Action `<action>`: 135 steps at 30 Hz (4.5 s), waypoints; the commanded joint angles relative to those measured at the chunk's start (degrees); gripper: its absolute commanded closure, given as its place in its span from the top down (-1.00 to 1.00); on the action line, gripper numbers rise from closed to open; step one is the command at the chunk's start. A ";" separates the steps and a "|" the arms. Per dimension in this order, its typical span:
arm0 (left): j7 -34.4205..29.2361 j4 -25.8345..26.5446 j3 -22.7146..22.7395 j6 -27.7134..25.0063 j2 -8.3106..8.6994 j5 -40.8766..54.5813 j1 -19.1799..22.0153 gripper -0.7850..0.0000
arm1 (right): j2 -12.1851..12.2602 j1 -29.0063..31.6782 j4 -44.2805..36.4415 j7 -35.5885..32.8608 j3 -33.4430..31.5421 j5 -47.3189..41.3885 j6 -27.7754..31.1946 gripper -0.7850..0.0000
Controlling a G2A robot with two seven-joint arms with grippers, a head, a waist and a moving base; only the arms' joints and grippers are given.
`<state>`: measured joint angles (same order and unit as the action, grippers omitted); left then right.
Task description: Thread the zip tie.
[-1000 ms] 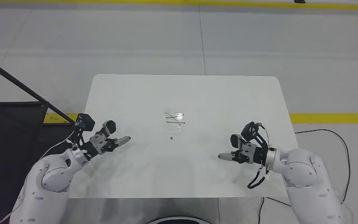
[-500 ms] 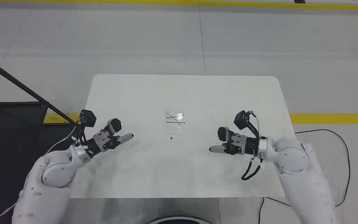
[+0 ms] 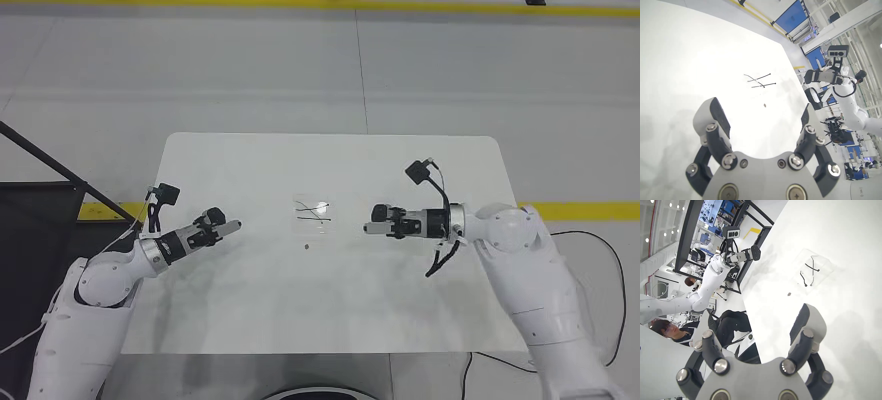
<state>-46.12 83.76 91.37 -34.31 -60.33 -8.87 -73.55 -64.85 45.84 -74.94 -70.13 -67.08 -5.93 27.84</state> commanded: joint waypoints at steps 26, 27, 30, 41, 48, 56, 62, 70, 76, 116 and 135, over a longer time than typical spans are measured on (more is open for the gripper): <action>-0.02 0.00 0.00 0.03 0.00 0.11 0.00 1.00 | -4.08 -6.90 2.21 17.86 13.38 11.09 -24.84 1.00; -0.02 0.00 0.00 0.03 0.00 0.11 0.00 1.00 | -4.08 -6.90 2.21 17.86 13.38 11.09 -24.84 1.00; -0.02 0.00 0.00 0.03 0.00 0.11 0.00 1.00 | -4.08 -6.90 2.21 17.86 13.38 11.09 -24.84 1.00; -0.02 0.00 0.00 0.03 0.00 0.11 0.00 1.00 | -7.57 -14.99 10.70 21.34 19.98 13.05 -31.18 1.00; -0.02 0.00 0.00 0.03 0.00 0.11 0.00 1.00 | -9.85 -19.10 18.92 18.37 23.94 12.83 -28.47 -0.13; -0.02 0.00 0.00 0.03 0.00 0.11 0.00 1.00 | -12.83 -22.70 25.15 18.29 27.33 11.94 -30.25 -0.17; -0.02 0.00 0.00 0.03 0.00 0.11 0.00 1.00 | -14.87 -24.75 29.22 17.27 29.43 11.74 -30.31 -0.63; -0.02 0.00 0.00 0.03 0.00 0.11 0.00 1.00 | -16.79 -26.33 33.24 17.12 30.77 12.15 -29.88 -0.55; -0.02 0.00 0.00 0.03 0.00 0.11 0.00 1.00 | -17.90 -27.03 35.40 16.99 31.10 12.10 -29.14 -0.51; -0.02 0.00 0.00 0.03 0.00 0.11 0.00 1.00 | -17.76 -25.57 32.51 19.14 25.60 17.40 -27.90 -1.00; -18.60 -11.77 -9.93 0.62 0.13 8.37 18.13 1.00 | -7.03 -5.70 -17.32 -0.68 11.17 35.13 -24.04 -1.00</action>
<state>-62.31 72.99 81.27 -32.58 -60.39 -1.49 -56.10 -72.09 39.48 -90.16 -69.63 -55.75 28.82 3.43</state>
